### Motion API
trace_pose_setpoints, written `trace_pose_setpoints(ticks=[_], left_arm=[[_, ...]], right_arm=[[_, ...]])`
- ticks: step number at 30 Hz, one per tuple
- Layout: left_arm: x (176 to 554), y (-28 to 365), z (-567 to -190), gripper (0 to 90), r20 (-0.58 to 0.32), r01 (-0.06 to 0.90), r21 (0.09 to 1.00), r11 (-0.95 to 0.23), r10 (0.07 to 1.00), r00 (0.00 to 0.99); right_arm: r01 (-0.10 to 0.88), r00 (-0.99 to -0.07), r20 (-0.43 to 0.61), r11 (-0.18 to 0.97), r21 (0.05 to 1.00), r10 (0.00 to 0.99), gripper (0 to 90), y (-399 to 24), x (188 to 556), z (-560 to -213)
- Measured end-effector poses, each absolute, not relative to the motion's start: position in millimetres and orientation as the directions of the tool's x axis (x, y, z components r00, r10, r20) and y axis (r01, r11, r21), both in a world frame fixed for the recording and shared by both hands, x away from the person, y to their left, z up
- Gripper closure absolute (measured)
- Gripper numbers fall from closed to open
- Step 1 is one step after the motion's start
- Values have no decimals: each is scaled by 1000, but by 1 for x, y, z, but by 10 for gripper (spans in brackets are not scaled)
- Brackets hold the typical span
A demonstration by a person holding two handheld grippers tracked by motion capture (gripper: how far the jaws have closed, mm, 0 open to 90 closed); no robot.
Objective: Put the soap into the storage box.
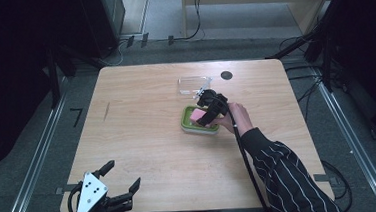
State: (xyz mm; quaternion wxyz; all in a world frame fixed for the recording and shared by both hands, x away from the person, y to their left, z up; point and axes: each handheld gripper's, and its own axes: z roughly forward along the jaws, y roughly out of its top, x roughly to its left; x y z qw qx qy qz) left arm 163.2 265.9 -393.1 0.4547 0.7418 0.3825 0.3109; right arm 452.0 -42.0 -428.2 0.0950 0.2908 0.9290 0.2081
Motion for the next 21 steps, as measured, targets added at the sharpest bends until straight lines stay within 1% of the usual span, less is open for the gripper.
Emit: trace_pose_setpoints(ticks=[6,21], left_arm=[[163,266,-393,139,112,285,913,-292,851,513],[164,265,-393,139,115,283,912,-296,848,518]], right_arm=[[526,-795,-60,736,427,603,143,-46,447,-423],[566,-765,-78,724,394,639,109,-77,427,-410]])
